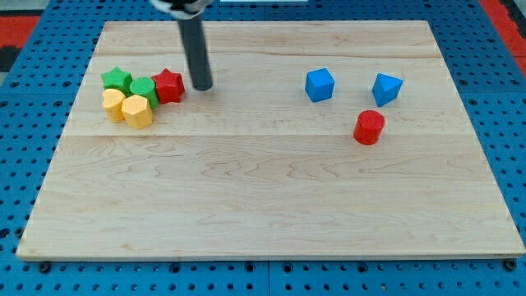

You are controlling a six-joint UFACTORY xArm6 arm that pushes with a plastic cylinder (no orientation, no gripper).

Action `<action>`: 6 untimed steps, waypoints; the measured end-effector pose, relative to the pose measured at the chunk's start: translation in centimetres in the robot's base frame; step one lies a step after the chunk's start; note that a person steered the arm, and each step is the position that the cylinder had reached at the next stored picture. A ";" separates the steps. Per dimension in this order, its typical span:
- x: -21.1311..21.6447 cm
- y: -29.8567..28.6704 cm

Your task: Push the green circle into the red star

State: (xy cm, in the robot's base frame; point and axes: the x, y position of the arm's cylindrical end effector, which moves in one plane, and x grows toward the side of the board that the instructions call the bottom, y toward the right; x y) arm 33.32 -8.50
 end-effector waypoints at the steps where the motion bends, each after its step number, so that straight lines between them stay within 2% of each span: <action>1: -4.6 -5.1; 2: -5.4 -18.0; 3: -4.6 -21.8; 4: 1.9 -17.8; 5: 4.5 -14.5; 6: 4.5 -12.0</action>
